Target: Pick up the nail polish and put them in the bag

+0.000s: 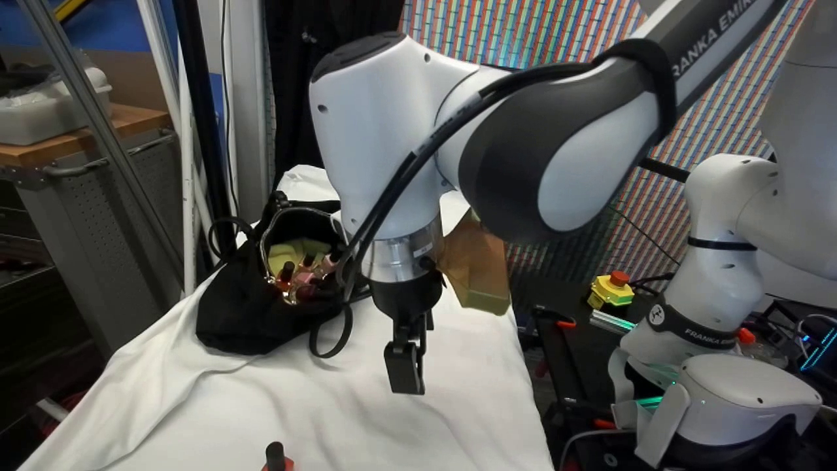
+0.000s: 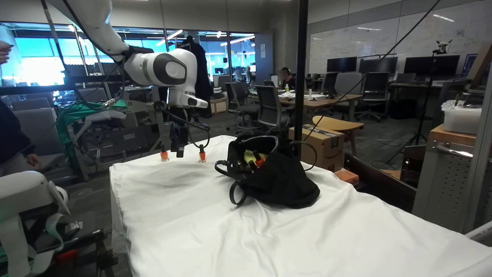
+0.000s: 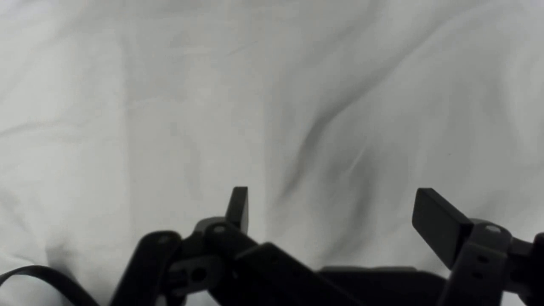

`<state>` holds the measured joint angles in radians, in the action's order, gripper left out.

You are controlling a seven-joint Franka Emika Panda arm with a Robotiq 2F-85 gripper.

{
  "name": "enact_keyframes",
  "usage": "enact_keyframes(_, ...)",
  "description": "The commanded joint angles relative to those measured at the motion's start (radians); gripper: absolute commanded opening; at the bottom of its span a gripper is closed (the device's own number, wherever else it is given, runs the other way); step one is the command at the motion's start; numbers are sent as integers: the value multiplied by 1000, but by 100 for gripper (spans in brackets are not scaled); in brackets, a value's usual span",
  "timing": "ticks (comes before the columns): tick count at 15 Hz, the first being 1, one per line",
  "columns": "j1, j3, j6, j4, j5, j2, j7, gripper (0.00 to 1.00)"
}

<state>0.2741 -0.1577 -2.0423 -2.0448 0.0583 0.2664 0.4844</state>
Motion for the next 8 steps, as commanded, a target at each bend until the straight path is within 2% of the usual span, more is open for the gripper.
enact_keyframes(1,43,-27,24,79,-7,58,14,100)
enact_keyframes(8,100,-33,-7,198,7,163,-15,100)
